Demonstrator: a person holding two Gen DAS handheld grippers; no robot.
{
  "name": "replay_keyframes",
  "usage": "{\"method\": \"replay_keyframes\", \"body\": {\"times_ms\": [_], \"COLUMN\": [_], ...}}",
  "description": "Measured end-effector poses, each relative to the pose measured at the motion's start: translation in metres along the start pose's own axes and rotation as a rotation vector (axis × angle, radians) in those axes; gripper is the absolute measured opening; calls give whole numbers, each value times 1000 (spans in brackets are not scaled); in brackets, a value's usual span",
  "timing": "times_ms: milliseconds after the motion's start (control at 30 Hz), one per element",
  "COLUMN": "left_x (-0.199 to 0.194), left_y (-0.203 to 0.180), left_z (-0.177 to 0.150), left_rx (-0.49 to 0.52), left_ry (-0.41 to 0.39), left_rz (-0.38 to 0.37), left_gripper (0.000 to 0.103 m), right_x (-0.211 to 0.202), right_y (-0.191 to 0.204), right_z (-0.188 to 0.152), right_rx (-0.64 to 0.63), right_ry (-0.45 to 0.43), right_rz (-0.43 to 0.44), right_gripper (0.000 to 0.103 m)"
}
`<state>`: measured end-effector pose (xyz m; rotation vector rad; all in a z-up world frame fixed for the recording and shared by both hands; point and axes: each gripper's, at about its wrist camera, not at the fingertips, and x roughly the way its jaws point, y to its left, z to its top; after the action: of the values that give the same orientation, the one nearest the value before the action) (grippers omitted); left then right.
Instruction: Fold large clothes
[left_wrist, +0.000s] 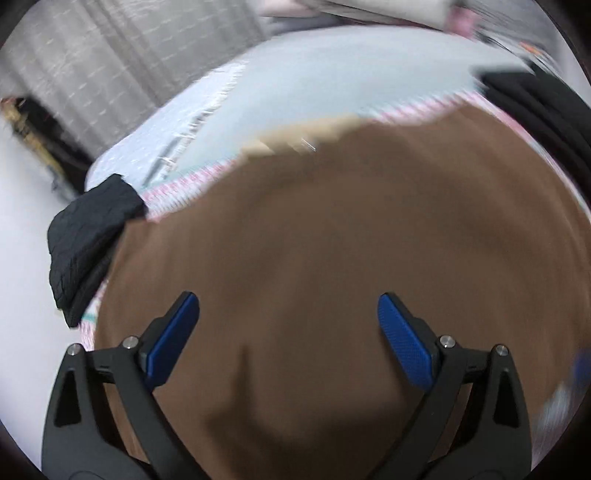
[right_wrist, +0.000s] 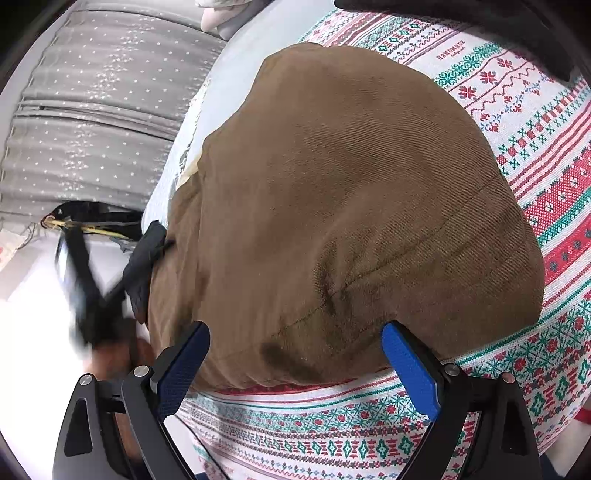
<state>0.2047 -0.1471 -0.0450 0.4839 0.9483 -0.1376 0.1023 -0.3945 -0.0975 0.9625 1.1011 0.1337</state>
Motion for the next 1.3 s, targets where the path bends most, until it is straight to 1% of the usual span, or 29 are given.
{"method": "replay_keyframes", "body": {"times_ms": [67, 100, 167, 200, 267, 300, 400, 433, 467, 500, 567, 600, 667, 700, 733, 767, 800, 867, 967, 1067, 1100, 1200, 1233, 1267, 1300], "left_x": [-9, -7, -13, -11, 0, 5, 5, 5, 5, 3, -11, -17, -28, -31, -32, -30, -25, -16, -9, -13, -17, -21, -22, -22, -22], "left_y": [-10, -10, -11, -12, -8, -9, -20, -20, -19, -13, 8, 20, 40, 49, 59, 68, 75, 76, 68, 60, 56, 56, 57, 57, 55], "left_z": [-33, -44, -64, -67, -70, -70, -73, -73, -70, -68, -69, -70, -73, -74, -78, -82, -88, -99, -109, -103, -103, -106, -107, -107, -108], "left_rx": [-10, -17, -51, -59, -116, -125, -115, -111, -115, -127, -180, -196, -202, -200, -206, -224, -242, -246, -246, -221, -207, -206, -205, -204, -202], "left_ry": [30, 41, -5, 5, 51, 57, 17, 14, 19, 31, 48, 39, 8, 0, 4, 18, 34, 40, -6, -25, -32, -46, -45, -46, -50], "left_rz": [-28, -28, 20, 28, 0, 4, 68, 74, 63, 34, -52, -50, 25, 48, 43, 24, 4, -15, -26, -25, -16, -19, -23, -25, -20], "left_gripper": [98, 98, 98, 98, 99, 100, 101, 101, 100, 100, 100, 100, 100, 100, 100, 100, 100, 100, 100, 100, 100, 100, 100, 100, 100], "right_x": [0, 0, 1, 1, 1, 2, 3, 2, 1, 0, -4, -6, -10, -12, -13, -15, -16, -14, -10, -8, -8, -12, -16, -19, -19], "right_y": [2, 2, 5, 6, 6, 6, 5, 5, 4, 3, 0, -4, -11, -15, -19, -23, -28, -34, -33, -23, -22, -19, -15, -9, -4], "right_z": [-2, -3, -7, -9, -9, -10, -10, -9, -9, -10, -12, -12, -15, -16, -17, -18, -19, -21, -25, -30, -32, -40, -45, -47, -49], "right_rx": [-2, -4, -7, -8, -14, -21, -43, -44, -43, -40, -23, -11, 23, 44, 58, 72, 83, 101, 101, 88, 92, 149, 153, 125, 91], "right_ry": [-6, -11, -18, -21, -27, -30, -32, -36, -42, -48, -60, -64, -62, -57, -54, -59, -73, -108, -166, -246, -276, -358, -383, -396, -409], "right_rz": [-4, -6, -11, -13, -14, -16, -22, -20, -16, -10, 7, 18, 45, 66, 80, 90, 93, 99, 89, 47, 48, 71, 103, 138, 142], "right_gripper": [96, 96, 96, 96, 96, 96, 96, 96, 96, 96, 96, 96, 96, 96, 96, 96, 96, 96, 96, 96, 96, 96, 96, 96, 96]}}
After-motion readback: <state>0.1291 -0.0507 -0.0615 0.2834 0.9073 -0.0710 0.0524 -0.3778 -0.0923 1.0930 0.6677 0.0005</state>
